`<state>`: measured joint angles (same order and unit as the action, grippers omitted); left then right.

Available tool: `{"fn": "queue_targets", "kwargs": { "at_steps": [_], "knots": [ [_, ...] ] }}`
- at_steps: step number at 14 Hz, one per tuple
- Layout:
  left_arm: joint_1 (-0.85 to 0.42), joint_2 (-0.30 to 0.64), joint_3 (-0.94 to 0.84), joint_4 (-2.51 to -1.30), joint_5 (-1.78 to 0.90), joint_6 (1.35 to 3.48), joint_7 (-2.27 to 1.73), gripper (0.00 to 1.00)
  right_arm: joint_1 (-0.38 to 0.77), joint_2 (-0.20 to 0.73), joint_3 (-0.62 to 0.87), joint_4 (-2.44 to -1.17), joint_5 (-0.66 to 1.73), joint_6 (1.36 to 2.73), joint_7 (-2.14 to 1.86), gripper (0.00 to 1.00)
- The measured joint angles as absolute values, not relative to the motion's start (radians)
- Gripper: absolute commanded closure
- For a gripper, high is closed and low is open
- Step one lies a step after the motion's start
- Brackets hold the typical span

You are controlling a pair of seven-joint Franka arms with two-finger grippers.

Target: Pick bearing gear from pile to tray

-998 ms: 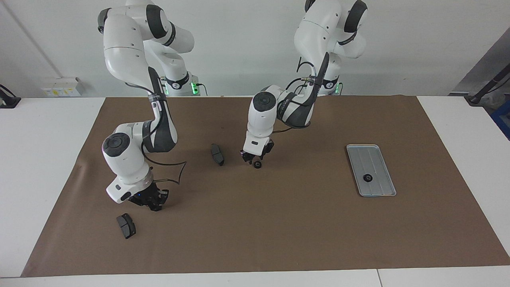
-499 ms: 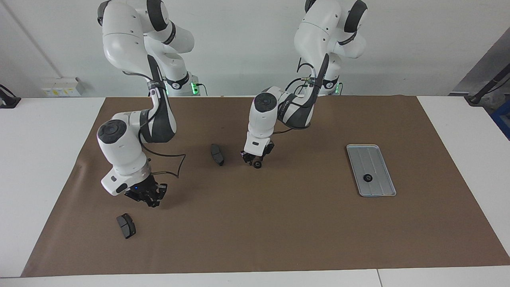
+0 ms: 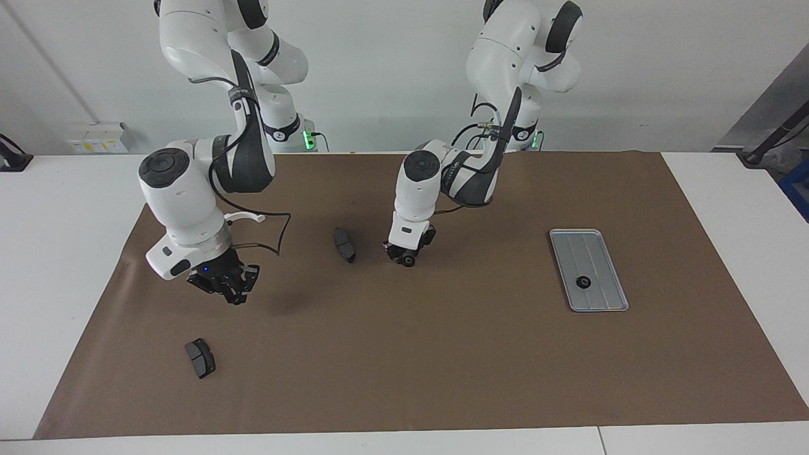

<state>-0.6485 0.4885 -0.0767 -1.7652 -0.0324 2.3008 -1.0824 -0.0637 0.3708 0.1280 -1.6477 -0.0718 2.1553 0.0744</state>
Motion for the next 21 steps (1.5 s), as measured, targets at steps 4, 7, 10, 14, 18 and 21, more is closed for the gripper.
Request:
{"fn": "queue_targets", "kwargs": {
  "at_steps": [4,7,10,14,18,21],
  "knots": [
    [-0.648,0.488,-0.075,-1.763,-0.032,2.301,-1.085,0.65,-0.063,0.371,0.128,-1.649,-0.071,2.155,0.075,1.0],
    [-0.648,0.487,-0.073,-1.759,-0.032,2.301,-1.087,0.72,-0.063,0.37,0.128,-1.649,-0.071,2.155,0.075,1.0],
    [-0.648,0.487,-0.073,-1.759,-0.032,2.301,-1.089,0.8,-0.063,0.368,0.128,-1.649,-0.071,2.155,0.075,1.0],
    [-0.641,0.491,-0.061,-1.744,-0.027,2.3,-1.089,0.86,-0.062,0.365,0.128,-1.649,-0.071,2.154,0.078,1.0],
    [-0.543,0.497,-0.052,-1.646,0.018,2.214,-1.035,0.86,-0.038,0.356,0.136,-1.649,-0.069,2.127,0.168,1.0],
    [-0.438,0.497,-0.049,-1.599,0.02,2.157,-0.888,0.86,0.034,0.349,0.147,-1.665,-0.067,2.117,0.287,1.0]
  ]
}}
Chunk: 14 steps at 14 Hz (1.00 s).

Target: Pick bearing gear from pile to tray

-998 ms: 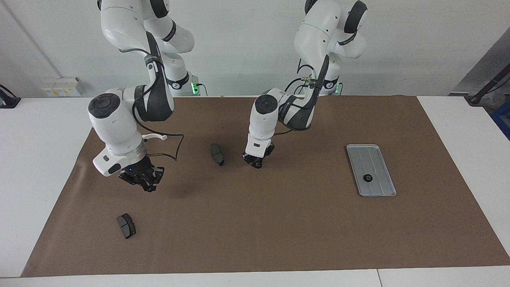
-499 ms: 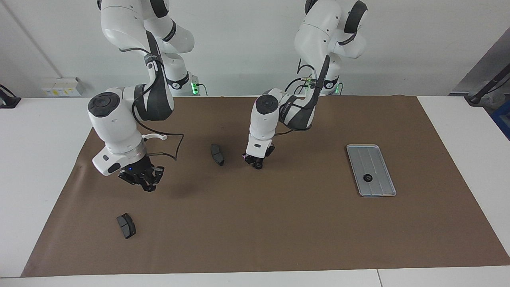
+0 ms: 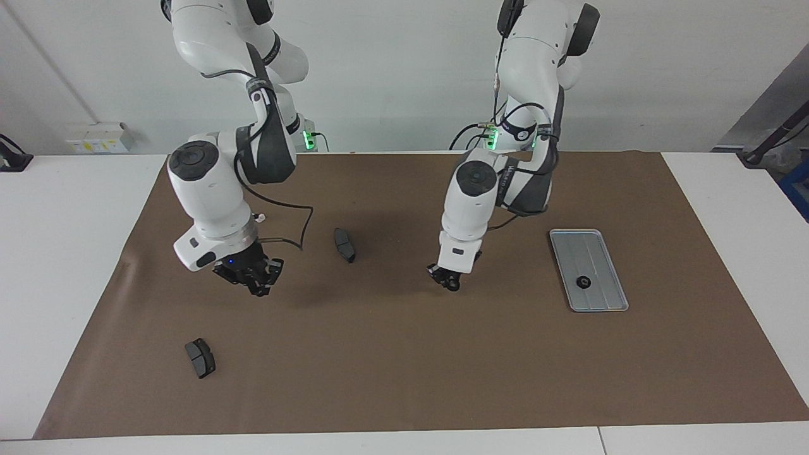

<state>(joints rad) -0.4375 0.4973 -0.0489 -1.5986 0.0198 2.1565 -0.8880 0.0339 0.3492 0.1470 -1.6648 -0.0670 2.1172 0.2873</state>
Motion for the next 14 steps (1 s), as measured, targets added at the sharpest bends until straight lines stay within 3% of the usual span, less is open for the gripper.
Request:
{"fn": "queue_targets", "kwargs": {
  "at_steps": [7,14],
  "knots": [
    [-0.119,0.497,-0.046,-1.597,0.02,2.064,-0.332,0.86,0.325,0.35,0.153,-1.72,-0.066,2.186,0.659,1.0],
    [0.084,0.454,-0.048,-1.689,0.02,2.047,0.051,0.86,0.47,0.452,0.152,-1.735,-0.069,2.286,0.838,1.0]
  ]
}}
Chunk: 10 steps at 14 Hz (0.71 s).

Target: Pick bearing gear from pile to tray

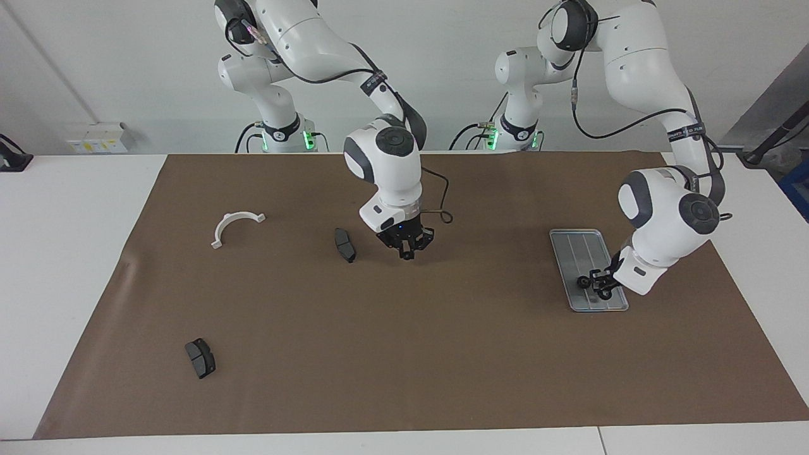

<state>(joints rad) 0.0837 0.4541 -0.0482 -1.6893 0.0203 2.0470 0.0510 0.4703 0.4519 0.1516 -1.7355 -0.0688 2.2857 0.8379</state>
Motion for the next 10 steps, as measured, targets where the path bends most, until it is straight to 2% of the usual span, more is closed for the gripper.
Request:
{"fn": "queue_targets", "kwargs": {
  "at_steps": [3,4,5,6,7,8,10],
  "knots": [
    [0.112,0.394,-0.049,-1.787,0.02,2.047,0.125,0.86,0.467,0.471,0.146,-1.752,-0.069,2.321,0.838,1.0],
    [0.115,0.368,-0.049,-1.821,0.02,2.047,0.134,0.86,0.467,0.472,0.146,-1.766,-0.069,2.335,0.838,0.96],
    [0.116,0.339,-0.049,-1.856,0.02,2.048,0.138,0.86,0.468,0.472,0.146,-1.777,-0.069,2.344,0.838,0.88],
    [0.116,0.309,-0.05,-1.892,0.02,2.049,0.138,0.86,0.469,0.472,0.146,-1.785,-0.069,2.352,0.839,0.63],
    [0.116,0.284,-0.052,-1.923,0.02,2.051,0.139,0.86,0.471,0.472,0.147,-1.789,-0.069,2.357,0.841,0.14],
    [0.116,0.26,-0.054,-1.957,0.02,2.062,0.139,0.84,0.475,0.472,0.147,-1.791,-0.069,2.359,0.843,0.0],
    [0.116,0.233,-0.056,-2.016,0.02,2.109,0.139,0.7,0.478,0.472,0.147,-1.794,-0.071,2.359,0.844,0.0]
  ]
}}
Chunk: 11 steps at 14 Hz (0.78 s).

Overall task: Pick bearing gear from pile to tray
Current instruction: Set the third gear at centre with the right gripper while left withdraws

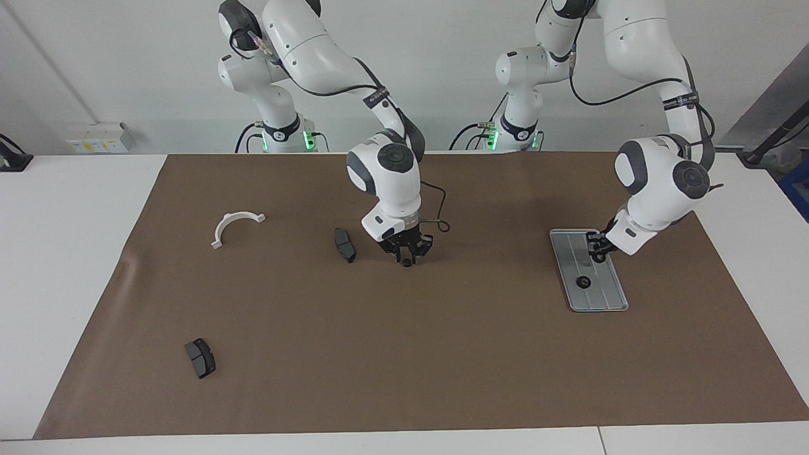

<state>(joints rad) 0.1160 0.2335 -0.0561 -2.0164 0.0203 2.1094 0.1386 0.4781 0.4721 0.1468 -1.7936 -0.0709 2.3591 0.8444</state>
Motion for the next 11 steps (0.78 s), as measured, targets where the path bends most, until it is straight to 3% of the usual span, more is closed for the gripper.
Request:
{"fn": "queue_targets", "kwargs": {
  "at_steps": [2,4,11],
  "knots": [
    [0.116,0.227,-0.057,-2.053,0.02,2.146,0.139,0.48,0.477,0.471,0.144,-1.793,-0.089,2.361,0.846,0.0],
    [0.115,0.225,-0.061,-2.06,0.02,2.155,0.139,0.37,0.466,0.459,0.132,-1.787,-0.114,2.363,0.847,0.0],
    [0.071,0.213,-0.076,-2.007,-0.081,2.174,0.04,0.42,0.231,0.297,0.123,-1.777,-0.18,2.339,0.647,0.0]
  ]
}}
